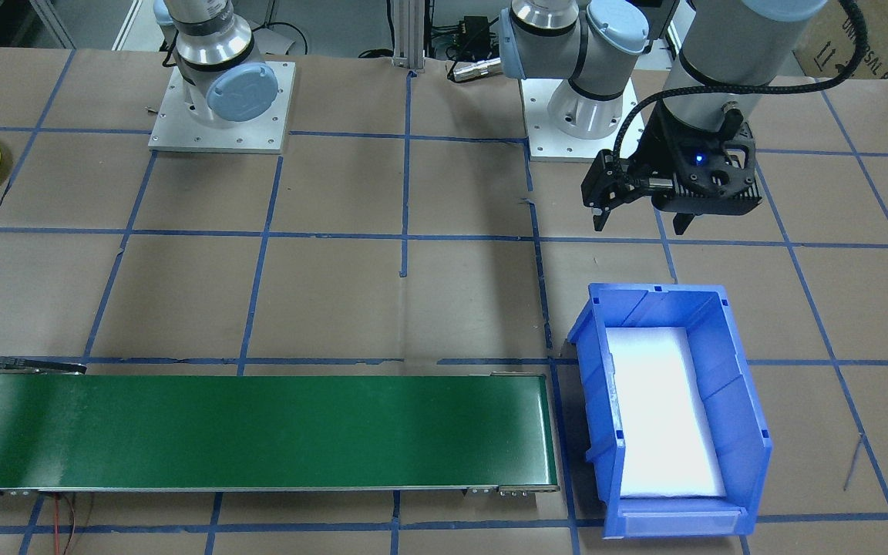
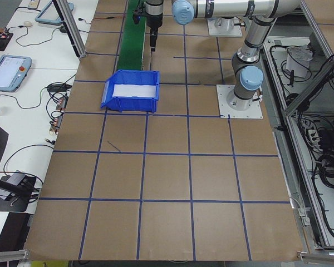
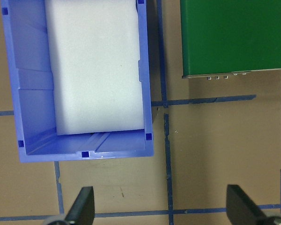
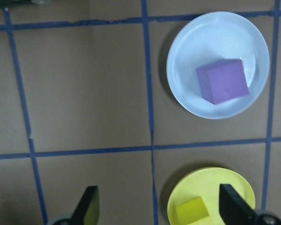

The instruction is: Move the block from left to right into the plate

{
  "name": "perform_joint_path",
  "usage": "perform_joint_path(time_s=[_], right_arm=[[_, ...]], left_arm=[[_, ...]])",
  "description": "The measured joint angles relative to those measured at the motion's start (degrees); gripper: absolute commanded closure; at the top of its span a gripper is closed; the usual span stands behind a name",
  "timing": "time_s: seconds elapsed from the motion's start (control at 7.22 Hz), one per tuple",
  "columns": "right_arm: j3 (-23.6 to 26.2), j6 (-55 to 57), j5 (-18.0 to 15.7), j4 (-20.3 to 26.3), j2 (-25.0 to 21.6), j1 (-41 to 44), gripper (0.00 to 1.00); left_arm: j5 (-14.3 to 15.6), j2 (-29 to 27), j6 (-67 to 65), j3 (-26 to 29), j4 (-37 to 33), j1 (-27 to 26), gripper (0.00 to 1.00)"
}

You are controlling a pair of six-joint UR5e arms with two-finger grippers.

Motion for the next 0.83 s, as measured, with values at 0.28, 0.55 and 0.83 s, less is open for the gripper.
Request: perform_joint_path(time_s=[0.28, 0.55, 0.83], right_arm=[[0.0, 14.1, 1.8, 2.3, -2.6, 15.1, 0.07], [-0.1, 33.2, 2.3, 2.7, -3.0, 32.5, 0.05], [-0.3, 48.9, 3.6, 2.8, -3.1, 44.9, 0.05]], left_arm=[[-0.2, -0.1, 0.0, 0.2, 0.1, 0.0, 0.0], [-0.2, -0.1, 0.0, 0.3, 0.2, 0.0, 0.0], [-0.2, -0.1, 0.1, 0.3, 0.4, -0.1, 0.0]])
